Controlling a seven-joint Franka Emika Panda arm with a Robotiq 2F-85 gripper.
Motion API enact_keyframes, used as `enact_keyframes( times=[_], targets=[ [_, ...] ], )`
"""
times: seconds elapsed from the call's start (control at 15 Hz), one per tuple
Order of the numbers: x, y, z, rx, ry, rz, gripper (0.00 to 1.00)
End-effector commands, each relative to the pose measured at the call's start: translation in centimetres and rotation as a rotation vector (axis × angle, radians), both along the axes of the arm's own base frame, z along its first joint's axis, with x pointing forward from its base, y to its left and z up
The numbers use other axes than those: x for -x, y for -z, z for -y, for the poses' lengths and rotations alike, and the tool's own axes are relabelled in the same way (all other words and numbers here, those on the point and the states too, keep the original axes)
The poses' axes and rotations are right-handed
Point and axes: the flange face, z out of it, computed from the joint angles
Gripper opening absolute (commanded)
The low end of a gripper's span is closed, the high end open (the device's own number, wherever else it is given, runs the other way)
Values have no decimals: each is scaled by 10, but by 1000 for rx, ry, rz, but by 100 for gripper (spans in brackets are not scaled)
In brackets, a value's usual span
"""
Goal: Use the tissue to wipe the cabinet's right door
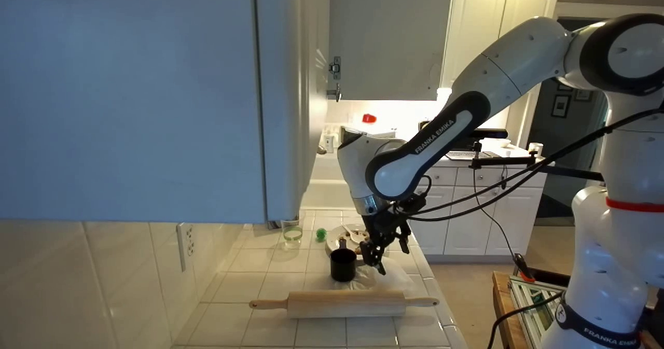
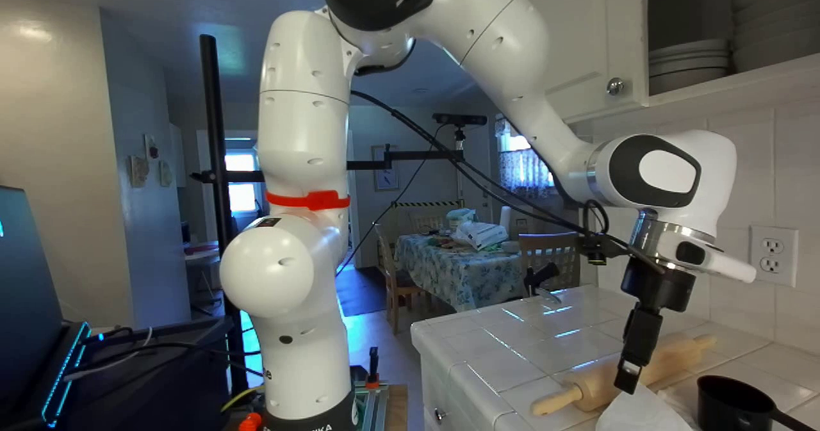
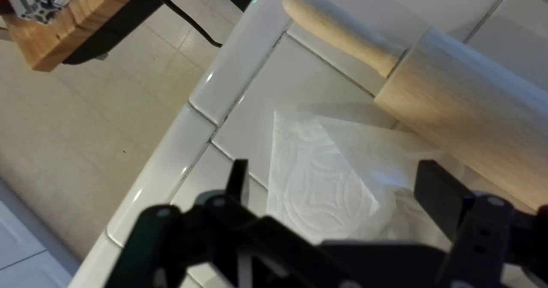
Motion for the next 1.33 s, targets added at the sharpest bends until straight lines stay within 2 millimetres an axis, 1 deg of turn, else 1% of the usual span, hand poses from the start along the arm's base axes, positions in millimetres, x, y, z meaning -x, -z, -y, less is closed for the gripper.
enact_keyframes(
  times=[0.0, 0.4, 0.47, 0.53, 0.6, 0.67, 0.8, 0.87, 1.0, 1.2, 1.27],
  targets=[
    [-5, 7, 0, 83, 108, 16, 100],
    [-17, 17, -8, 158, 181, 86, 100],
    [-19, 19, -11, 164, 171, 90, 94],
    [-20, 21, -15, 173, 169, 86, 72],
    [-21, 23, -17, 183, 171, 89, 69],
    [-22, 26, -19, 192, 175, 85, 69],
    [-24, 32, -22, 202, 176, 80, 54],
    [-25, 34, -23, 205, 176, 78, 45],
    [-27, 40, -24, 207, 177, 71, 31],
    [-31, 50, -26, 214, 177, 60, 7],
    [-32, 53, -26, 224, 180, 51, 1]
  ],
)
